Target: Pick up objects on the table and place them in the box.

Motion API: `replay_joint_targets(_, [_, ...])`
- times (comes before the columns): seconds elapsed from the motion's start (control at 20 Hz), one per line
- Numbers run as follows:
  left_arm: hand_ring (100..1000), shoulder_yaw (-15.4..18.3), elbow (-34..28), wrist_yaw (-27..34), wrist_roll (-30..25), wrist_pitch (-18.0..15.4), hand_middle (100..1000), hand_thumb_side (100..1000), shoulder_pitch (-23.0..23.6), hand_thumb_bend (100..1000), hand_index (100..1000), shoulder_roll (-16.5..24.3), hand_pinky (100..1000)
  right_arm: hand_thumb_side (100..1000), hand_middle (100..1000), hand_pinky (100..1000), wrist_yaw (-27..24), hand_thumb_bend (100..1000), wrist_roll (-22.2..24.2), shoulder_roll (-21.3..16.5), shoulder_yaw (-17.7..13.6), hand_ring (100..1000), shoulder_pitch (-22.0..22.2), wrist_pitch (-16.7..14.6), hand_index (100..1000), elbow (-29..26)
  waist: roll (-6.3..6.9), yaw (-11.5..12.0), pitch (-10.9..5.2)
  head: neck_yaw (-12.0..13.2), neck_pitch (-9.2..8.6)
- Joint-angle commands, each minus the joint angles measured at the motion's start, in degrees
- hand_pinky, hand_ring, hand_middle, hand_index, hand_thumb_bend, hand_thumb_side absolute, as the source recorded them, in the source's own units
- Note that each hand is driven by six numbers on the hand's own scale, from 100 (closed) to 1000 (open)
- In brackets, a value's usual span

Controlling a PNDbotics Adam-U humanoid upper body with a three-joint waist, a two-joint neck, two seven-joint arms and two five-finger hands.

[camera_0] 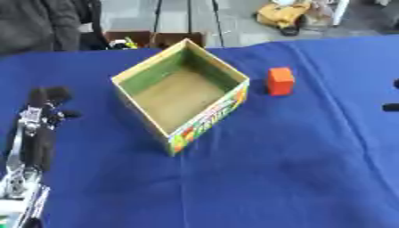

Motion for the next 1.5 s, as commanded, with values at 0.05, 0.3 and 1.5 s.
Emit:
replay_joint_targets(0.05, [820, 0.22, -1.13, -0.11, 0.17, -0.09, 702, 813, -0.76, 739, 753, 0.68, 602, 619, 710, 611, 0.4, 100, 0.33, -1.54, -0.32, 868, -0.37, -0.13, 877, -1.15, -0.17, 0.03, -0.92, -0.12, -0.61])
replay_joint_targets(0.3, [820, 0.2, -1.14, -0.13, 0.15, -0.08, 702, 813, -0.78, 739, 753, 0.71, 602, 613, 712, 612, 0.64, 100, 0.6, -1.84, -0.31, 870, -0.43, -0.14, 879, -0.96, -0.19, 0.09, -0.92, -0.26, -0.59])
replay_joint_targets(1.5, [823, -2.55, -0.8, 0.04, -2.51, 0.51, 703, 813, -1.81, 739, 755, 1.38, 600, 133, 829, 757, 30.12, 361, 27.96, -26.9, 10.11, 976, -30.44, -12.99, 916, 39.64, -1.59, 5.86, -1.25, -8.56, -4.19])
